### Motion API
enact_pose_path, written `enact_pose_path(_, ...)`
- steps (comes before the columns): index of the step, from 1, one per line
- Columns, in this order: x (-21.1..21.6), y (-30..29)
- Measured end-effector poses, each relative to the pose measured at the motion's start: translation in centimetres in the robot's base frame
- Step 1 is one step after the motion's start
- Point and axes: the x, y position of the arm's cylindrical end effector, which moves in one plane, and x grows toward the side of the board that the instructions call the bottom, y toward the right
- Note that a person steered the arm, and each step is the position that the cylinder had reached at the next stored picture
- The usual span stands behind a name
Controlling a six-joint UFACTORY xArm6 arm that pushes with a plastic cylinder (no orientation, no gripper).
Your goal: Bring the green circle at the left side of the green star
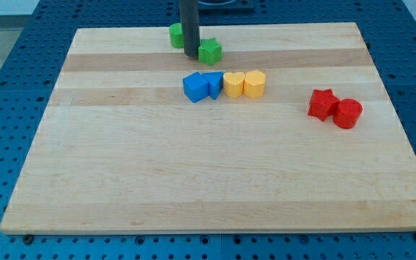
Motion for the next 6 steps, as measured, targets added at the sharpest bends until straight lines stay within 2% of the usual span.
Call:
enact_pose_path(2, -0.9, -6.5)
enact_pose_path(3, -4.1, -7.7)
enact_pose_path(4, -6.8, -7.8)
enact_pose_path(6, -7.7, -4.5)
